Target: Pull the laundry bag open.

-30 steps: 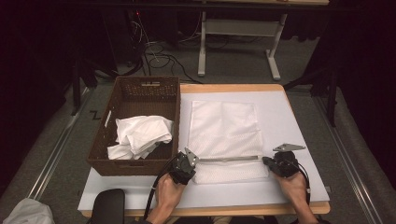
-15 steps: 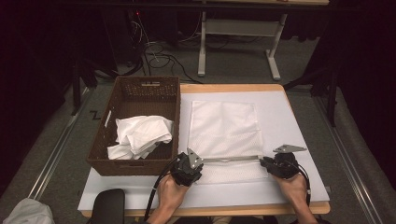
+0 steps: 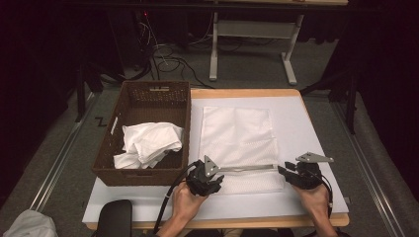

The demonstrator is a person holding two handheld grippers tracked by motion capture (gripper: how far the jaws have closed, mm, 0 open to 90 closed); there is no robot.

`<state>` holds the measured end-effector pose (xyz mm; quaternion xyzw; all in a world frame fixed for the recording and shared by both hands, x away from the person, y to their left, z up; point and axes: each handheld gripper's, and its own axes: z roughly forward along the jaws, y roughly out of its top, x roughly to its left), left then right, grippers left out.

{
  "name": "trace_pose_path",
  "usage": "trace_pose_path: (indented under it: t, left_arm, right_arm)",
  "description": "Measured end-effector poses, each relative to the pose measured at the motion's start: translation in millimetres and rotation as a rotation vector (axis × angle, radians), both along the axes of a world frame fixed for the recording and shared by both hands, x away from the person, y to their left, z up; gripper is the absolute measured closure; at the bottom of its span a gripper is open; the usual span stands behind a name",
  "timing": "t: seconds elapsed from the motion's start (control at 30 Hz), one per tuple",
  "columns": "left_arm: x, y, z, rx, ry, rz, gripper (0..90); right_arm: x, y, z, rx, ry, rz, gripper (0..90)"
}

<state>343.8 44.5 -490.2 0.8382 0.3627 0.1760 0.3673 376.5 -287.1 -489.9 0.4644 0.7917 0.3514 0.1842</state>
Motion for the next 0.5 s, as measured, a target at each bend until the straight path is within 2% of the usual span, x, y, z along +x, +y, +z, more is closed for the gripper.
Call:
trace_pose_path:
  t: [0.2, 0.33, 0.5]
  left_arm:
    - [2.5, -4.9, -2.4, -0.024, 0.029, -0.022, 52.4]
    - [2.6, -7.1, -2.2, -0.036, 0.033, -0.032, 51.6]
    - [4.6, -11.2, -3.3, -0.064, 0.053, -0.048, 50.2]
  right_arm:
    - [0.3, 8.6, 0.8, 0.000, -0.002, 0.032, 57.0]
    - [0.7, 12.0, 0.8, -0.001, -0.004, 0.041, 54.8]
    - [1.2, 15.7, 2.0, 0.001, -0.022, 0.061, 53.0]
